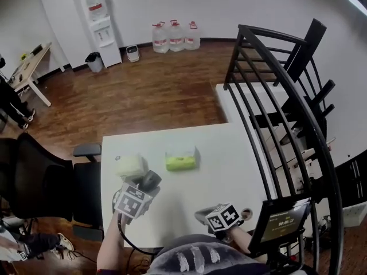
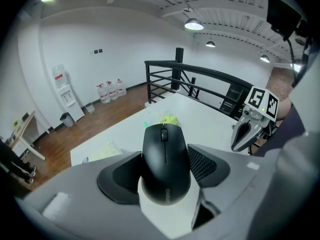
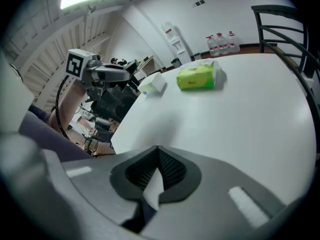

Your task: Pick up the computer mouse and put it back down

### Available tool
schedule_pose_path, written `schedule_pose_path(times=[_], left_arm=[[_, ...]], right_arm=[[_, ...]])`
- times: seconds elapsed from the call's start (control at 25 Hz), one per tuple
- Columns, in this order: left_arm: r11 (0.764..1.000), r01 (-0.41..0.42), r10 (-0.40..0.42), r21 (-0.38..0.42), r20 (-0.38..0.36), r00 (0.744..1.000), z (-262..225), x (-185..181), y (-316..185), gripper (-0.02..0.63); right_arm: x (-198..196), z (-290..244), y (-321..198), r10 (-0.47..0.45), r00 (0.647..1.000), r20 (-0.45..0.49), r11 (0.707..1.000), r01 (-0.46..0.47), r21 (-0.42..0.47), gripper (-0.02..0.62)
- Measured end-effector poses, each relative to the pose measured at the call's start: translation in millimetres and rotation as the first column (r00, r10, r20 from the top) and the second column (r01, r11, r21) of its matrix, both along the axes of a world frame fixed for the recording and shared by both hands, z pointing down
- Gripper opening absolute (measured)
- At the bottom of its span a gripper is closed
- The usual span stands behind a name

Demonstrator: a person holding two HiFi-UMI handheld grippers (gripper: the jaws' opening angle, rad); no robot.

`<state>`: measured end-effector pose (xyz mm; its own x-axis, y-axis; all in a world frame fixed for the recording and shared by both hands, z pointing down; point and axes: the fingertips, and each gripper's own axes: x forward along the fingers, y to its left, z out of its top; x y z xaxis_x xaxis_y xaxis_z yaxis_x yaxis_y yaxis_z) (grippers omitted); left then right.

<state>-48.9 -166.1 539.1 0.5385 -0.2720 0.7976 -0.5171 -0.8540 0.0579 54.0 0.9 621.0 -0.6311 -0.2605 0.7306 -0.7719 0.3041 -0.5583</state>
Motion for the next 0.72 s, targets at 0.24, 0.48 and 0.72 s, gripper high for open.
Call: schedule_pose_path(times=[0.24, 0.48, 0.72], left_arm=[[0.995, 0.021, -0.019, -0.092, 0.03, 0.999, 53.4, -4.0, 3.5, 0.304], [0.992, 0.063, -0.055, -0.111, 0.069, 0.996, 103.8, -10.4, -2.3, 0.304], [0.985, 0.095, -0.082, -0.143, 0.095, 0.992, 136.1, -13.3, -2.7, 0.304]], right_arm=[[-3.3, 4.6, 3.7, -0.006, 1.0, -0.007, 1.0, 0.006, -0.015, 0.003], [-6.9, 10.4, 3.2, -0.011, 1.0, -0.019, 1.0, 0.01, -0.025, 0.003], [-3.3, 11.2, 2.6, -0.002, 1.0, -0.025, 0.999, 0.001, -0.033, 0.003]])
